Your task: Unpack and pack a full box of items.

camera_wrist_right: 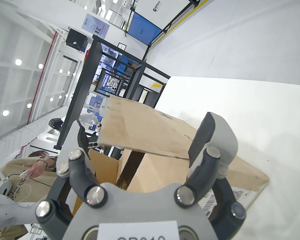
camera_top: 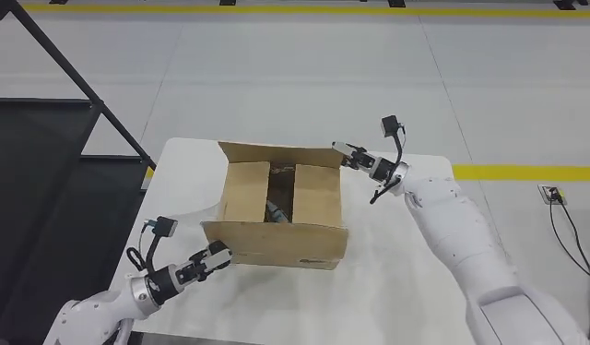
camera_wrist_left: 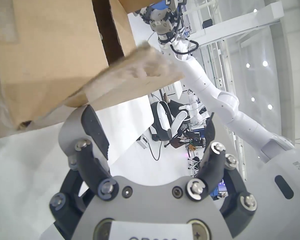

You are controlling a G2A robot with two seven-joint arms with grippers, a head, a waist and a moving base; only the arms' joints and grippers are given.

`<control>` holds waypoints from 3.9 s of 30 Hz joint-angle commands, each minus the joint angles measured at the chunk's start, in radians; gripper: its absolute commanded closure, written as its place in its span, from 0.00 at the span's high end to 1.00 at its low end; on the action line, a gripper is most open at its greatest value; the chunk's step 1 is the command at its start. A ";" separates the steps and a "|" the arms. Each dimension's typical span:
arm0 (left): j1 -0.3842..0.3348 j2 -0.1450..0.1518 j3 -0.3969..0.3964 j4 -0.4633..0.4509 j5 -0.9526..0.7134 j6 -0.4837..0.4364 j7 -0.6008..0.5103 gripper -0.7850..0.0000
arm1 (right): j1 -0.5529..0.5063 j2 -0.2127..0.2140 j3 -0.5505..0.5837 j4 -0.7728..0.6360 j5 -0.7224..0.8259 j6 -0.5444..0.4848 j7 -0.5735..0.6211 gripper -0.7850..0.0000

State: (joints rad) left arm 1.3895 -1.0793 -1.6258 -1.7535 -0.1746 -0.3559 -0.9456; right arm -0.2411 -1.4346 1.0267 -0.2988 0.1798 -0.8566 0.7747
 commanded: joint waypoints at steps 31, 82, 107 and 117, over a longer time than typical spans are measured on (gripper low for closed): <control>-0.215 -0.030 0.264 0.046 0.226 0.151 0.351 1.00 | -0.122 0.072 0.001 -0.493 -0.065 0.516 0.275 1.00; -0.032 -0.037 0.043 0.057 0.170 0.231 0.688 1.00 | -0.314 0.113 0.033 -0.691 -0.043 0.611 0.302 1.00; -0.316 -0.095 0.169 0.587 -0.273 0.297 0.631 1.00 | -0.314 0.113 0.033 -0.691 -0.043 0.611 0.302 1.00; -0.388 -0.106 0.170 0.649 -0.307 0.183 0.606 1.00 | -0.314 0.113 0.033 -0.691 -0.043 0.611 0.302 1.00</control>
State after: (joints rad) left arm 0.9987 -1.1854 -1.4513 -1.0956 -0.4853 -0.1558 -0.3422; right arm -0.5552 -1.3214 1.0594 -0.9903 0.1364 -0.2452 1.0771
